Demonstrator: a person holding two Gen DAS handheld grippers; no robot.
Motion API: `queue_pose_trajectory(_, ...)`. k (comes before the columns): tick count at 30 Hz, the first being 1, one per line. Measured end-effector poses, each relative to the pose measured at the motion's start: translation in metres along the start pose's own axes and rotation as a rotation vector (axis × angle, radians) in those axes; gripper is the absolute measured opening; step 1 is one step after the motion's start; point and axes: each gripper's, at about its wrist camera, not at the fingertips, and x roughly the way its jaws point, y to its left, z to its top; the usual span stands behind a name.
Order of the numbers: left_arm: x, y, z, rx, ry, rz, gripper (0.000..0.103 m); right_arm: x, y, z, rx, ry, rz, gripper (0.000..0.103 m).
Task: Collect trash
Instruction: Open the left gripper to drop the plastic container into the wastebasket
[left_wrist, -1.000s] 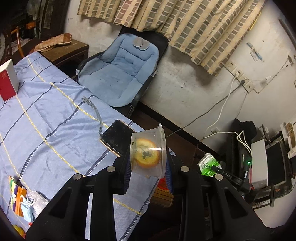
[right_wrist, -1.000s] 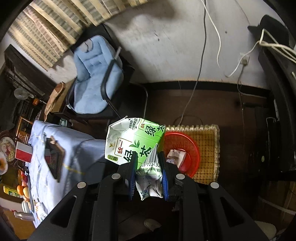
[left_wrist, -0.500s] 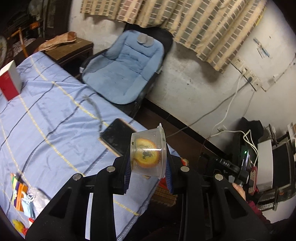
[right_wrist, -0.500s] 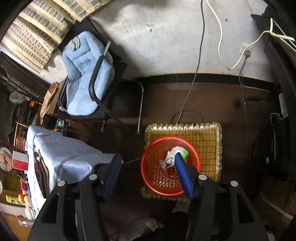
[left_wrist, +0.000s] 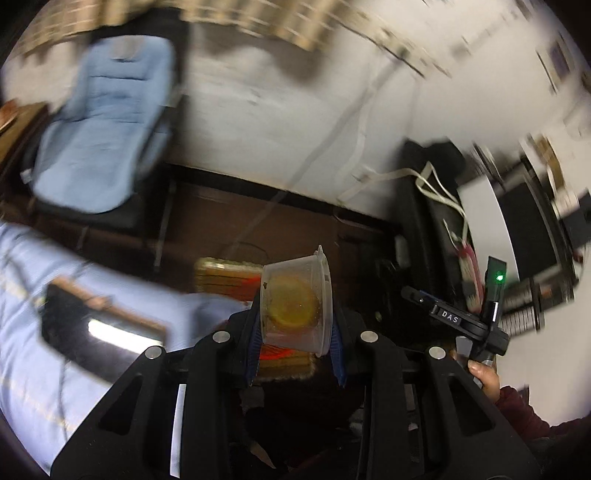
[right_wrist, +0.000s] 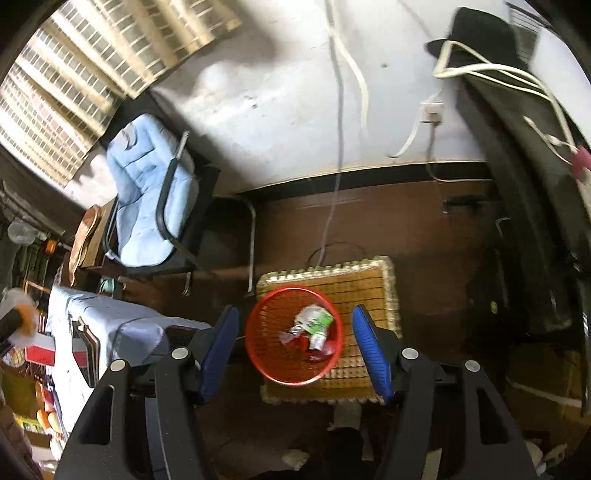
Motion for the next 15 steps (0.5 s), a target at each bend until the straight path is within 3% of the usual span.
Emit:
queue_pose_trajectory(6,0.065,-0.035,0.008,0.080,0.117,-0.044,0.033,-0.021,-0.039,-0.021,0.061,-0.018,-0.053,0.063)
queue_pose_trajectory(8,0.085,-0.041,0.008,0.091,0.149,-0.035,0.040,-0.025,-0.051,-0.029,0.086,-0.025,-0.069,0.063)
queue_pose_trajectory(10,0.103,-0.045,0.009,0.096,0.168,0.022,0.064,-0.028,-0.061,-0.034,0.115,-0.030,-0.076,0.063)
queue_pose_trajectory(12,0.112,-0.048,0.011,0.092,0.177,0.045,0.069,-0.031,-0.070,-0.039,0.149,-0.033,-0.078,0.063)
queue_pose_trajectory(15,0.115,-0.049,0.013,0.079,0.189,0.032,0.070,-0.032,-0.078,-0.044,0.178,-0.037,-0.083,0.064)
